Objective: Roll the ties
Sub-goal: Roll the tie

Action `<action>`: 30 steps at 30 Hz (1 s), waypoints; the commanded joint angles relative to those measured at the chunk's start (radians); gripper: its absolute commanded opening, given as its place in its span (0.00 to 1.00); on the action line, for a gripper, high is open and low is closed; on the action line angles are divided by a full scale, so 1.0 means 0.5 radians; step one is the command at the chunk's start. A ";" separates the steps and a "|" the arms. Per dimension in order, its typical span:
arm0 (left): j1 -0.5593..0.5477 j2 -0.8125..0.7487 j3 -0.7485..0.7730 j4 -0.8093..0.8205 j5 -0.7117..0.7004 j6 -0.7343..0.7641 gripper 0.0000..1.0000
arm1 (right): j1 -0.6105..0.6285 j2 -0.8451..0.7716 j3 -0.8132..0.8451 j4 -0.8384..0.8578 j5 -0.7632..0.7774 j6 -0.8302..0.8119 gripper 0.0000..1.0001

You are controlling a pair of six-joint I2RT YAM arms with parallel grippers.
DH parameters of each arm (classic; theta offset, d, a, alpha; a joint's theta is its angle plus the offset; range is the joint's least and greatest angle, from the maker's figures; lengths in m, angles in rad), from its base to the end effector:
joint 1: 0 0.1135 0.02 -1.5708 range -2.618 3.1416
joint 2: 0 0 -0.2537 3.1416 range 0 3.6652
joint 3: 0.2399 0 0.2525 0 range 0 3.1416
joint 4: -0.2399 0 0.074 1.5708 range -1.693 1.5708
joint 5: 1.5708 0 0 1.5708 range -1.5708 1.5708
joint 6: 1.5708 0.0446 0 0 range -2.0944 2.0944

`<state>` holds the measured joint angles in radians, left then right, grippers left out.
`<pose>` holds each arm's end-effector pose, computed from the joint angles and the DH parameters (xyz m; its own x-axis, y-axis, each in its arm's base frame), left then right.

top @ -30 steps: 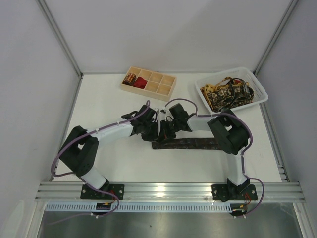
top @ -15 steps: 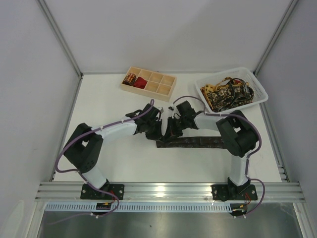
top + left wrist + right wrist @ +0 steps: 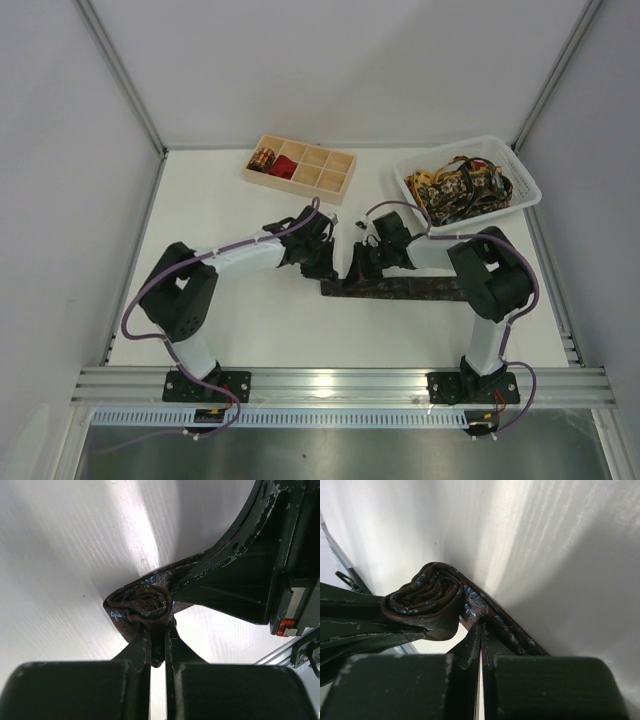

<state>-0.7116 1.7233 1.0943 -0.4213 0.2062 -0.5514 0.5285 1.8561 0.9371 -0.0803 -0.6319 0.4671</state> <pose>0.2596 -0.2359 0.1664 -0.9349 0.1291 -0.3306 0.2660 0.8716 -0.4118 0.2867 0.1979 0.1058 -0.9560 -0.1374 -0.2592 -0.2826 0.6693 0.6872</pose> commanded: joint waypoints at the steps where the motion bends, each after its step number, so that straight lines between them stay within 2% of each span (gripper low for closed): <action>1: -0.031 0.066 0.115 -0.071 -0.069 -0.026 0.00 | 0.020 0.132 -0.092 0.139 0.083 0.001 0.00; 7: -0.083 0.192 0.256 -0.210 -0.158 -0.029 0.01 | 0.032 0.108 -0.147 0.253 0.061 0.084 0.00; 13: -0.129 0.253 0.272 -0.206 -0.142 -0.042 0.00 | 0.066 0.108 -0.138 0.280 0.024 0.136 0.00; 30: -0.267 0.247 0.257 -0.409 -0.409 0.063 0.00 | 0.063 0.138 -0.040 0.253 -0.067 0.143 0.00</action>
<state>-0.8120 1.8156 1.2297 -0.5587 0.0162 -0.5373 0.5385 1.8881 0.9016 0.0685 -0.6998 0.5507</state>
